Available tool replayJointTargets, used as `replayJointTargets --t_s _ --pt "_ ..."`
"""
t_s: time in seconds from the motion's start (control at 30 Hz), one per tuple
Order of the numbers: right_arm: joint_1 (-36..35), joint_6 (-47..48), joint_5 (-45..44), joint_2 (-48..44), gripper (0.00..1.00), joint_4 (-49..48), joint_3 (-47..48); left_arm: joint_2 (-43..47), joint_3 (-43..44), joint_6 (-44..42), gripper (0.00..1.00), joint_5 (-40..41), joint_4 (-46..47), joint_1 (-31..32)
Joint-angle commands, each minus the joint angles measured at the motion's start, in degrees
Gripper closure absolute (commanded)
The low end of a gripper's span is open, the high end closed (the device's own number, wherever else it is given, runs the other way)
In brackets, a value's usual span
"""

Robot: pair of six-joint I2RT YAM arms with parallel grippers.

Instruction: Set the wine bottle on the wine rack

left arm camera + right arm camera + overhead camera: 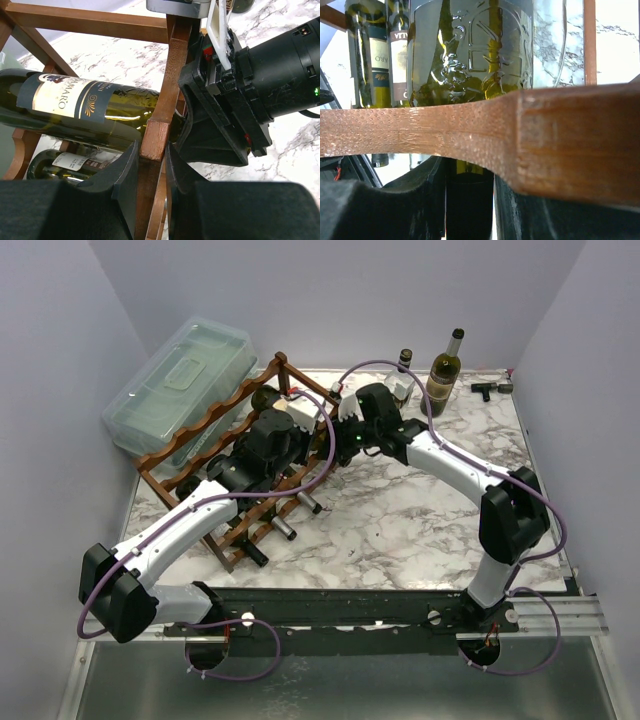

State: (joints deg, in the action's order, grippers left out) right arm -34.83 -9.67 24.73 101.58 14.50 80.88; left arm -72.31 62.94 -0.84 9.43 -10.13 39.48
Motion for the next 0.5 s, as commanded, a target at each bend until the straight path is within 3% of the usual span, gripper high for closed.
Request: replayJointTargets --t_s 0.0,0.13,0.27,0.47 --pt "-0.28 -0.73 0.37 0.72 0.94 -7.86 5.12 2.75 0.52 1.12 1.0 -3.11 -1.57 0.85" --pt "-0.33 -1.93 -1.14 1.54 0.74 -8.61 5.06 2.79 0.52 1.12 1.0 -3.43 -1.58 0.86" --pt "-0.32 -3.13 -2.31 0.62 0.43 -10.81 2.12 2.79 0.52 1.11 1.0 -3.63 -1.57 0.86" --pt "-0.33 -2.91 -5.12 -1.93 0.24 -11.32 -0.85 2.58 0.52 1.11 1.0 -4.07 -1.56 0.83"
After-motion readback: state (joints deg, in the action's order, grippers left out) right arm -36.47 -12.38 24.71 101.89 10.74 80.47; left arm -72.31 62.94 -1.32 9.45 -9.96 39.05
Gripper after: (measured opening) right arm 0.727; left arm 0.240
